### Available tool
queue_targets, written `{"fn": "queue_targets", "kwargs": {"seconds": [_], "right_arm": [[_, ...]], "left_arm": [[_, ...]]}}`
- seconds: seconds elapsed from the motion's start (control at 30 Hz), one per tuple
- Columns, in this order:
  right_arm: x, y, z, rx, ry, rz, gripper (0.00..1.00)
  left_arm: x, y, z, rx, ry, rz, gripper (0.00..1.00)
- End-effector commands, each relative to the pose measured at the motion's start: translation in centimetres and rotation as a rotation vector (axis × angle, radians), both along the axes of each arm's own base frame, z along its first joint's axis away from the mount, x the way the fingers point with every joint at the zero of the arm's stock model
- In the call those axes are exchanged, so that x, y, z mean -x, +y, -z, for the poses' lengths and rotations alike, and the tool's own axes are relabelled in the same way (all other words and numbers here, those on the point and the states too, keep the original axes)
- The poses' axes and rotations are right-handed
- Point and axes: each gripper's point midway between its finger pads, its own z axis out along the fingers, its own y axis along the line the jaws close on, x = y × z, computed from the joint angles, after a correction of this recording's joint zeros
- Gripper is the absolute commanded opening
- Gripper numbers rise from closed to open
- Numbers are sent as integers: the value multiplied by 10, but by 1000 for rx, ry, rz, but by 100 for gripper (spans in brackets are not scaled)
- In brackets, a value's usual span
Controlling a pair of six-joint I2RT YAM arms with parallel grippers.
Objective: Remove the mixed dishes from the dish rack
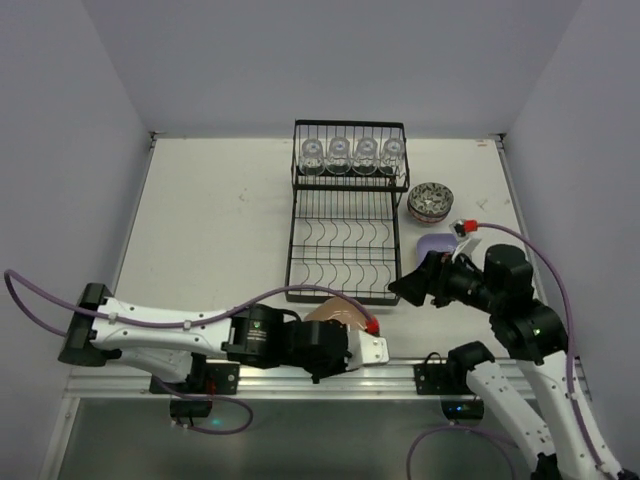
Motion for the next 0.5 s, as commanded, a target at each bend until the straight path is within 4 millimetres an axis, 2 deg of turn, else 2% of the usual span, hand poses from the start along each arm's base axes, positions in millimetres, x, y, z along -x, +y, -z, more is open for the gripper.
{"fn": "queue_targets", "kwargs": {"seconds": [0.0, 0.03, 0.07, 0.1, 0.13, 0.17, 0.23, 0.37, 0.4, 0.47], "right_arm": [[9, 11, 27, 111, 47, -87, 80], [19, 22, 34, 133, 65, -155, 79], [20, 27, 48, 171, 109, -179, 78], [18, 29, 56, 206, 114, -175, 75], [19, 33, 61, 220, 121, -192, 74], [29, 43, 66, 233, 125, -252, 73], [38, 58, 76, 274, 137, -327, 66], [40, 67, 93, 378, 165, -368, 52], [39, 70, 96, 383, 167, -377, 46], [39, 74, 97, 378, 162, -393, 42]], "left_arm": [[-6, 8, 6, -174, -157, 101, 0], [-11, 8, 10, -218, -192, 90, 0], [-9, 11, 8, -261, -213, 98, 0], [-11, 11, 18, -324, -251, 125, 0], [-12, 12, 19, -351, -270, 133, 0], [-11, 12, 20, -364, -280, 146, 0], [-5, 7, 18, -349, -279, 188, 0], [6, 3, 10, -315, -241, 229, 0], [8, 3, 8, -310, -240, 233, 0], [8, 4, 8, -308, -239, 233, 0]]}}
